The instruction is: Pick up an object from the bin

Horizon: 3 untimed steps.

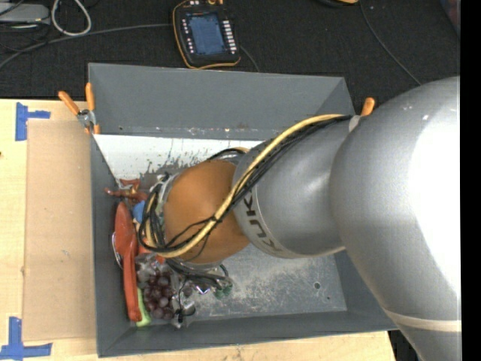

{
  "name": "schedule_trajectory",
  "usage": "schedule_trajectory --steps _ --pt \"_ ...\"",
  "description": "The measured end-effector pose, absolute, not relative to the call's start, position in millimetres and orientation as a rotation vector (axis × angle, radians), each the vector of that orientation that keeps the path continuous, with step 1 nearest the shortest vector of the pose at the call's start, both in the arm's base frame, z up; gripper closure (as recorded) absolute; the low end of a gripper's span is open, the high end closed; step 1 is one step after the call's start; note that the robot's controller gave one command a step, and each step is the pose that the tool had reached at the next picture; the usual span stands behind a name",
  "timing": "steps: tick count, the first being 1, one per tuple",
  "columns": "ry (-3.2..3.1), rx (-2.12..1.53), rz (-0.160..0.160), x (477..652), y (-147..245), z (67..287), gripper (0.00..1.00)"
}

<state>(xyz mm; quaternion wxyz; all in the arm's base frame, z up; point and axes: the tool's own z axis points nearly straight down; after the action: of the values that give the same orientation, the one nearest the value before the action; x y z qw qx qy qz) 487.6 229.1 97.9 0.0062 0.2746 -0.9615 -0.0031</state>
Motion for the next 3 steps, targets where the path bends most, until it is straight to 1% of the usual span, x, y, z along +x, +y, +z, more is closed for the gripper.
schedule_trajectory --steps 1,2,3 --pt "-2.749 1.535 0.005 492.0 222.5 75.8 0.0" --pt "-2.74 1.521 -0.012 507.3 217.2 70.3 1.0" --pt "-2.74 1.52 -0.012 507.3 217.2 70.5 1.0"
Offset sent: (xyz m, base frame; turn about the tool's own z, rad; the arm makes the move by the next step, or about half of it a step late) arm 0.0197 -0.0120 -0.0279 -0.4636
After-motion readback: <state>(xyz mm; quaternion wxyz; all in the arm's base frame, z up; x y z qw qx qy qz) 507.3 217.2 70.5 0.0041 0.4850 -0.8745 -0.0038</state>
